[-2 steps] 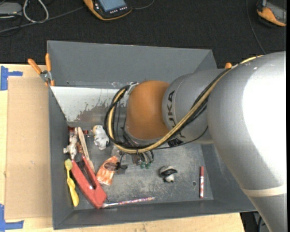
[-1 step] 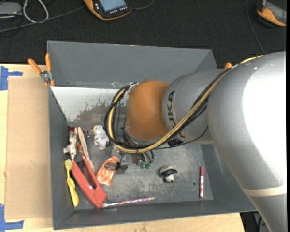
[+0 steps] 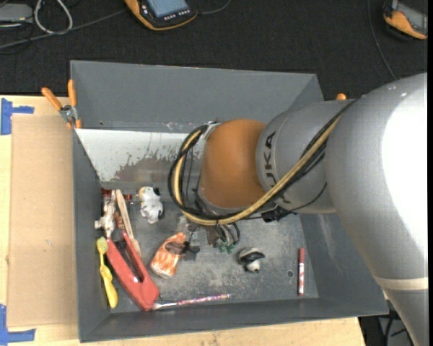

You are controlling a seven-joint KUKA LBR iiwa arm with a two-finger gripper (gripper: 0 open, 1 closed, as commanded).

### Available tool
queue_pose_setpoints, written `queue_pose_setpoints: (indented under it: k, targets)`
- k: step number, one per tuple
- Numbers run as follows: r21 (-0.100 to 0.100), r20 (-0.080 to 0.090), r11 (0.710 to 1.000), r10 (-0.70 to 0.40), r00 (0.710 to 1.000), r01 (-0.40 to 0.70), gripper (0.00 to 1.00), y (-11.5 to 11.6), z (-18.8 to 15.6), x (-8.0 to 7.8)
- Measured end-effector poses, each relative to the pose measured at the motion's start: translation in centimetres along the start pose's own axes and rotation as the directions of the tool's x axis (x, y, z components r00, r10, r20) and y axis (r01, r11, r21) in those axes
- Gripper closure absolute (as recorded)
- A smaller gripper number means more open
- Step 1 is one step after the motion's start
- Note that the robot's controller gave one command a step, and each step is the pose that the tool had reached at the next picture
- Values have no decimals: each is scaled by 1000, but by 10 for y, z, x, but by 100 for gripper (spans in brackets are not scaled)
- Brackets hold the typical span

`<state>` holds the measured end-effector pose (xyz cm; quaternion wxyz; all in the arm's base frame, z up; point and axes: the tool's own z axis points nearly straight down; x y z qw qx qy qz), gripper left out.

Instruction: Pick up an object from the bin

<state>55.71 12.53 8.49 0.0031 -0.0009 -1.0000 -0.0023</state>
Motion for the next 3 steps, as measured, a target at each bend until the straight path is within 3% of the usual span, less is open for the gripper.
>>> queue_pose_setpoints:
  k: [1,2,3]
  targets:
    - [0,2,999,-36,999,36,100,-1,3,-4]
    - [0,-2,1000,-31,1000,31,100,-4,-40,8]
    - [0,3,999,-36,999,36,100,-5,-43,4]
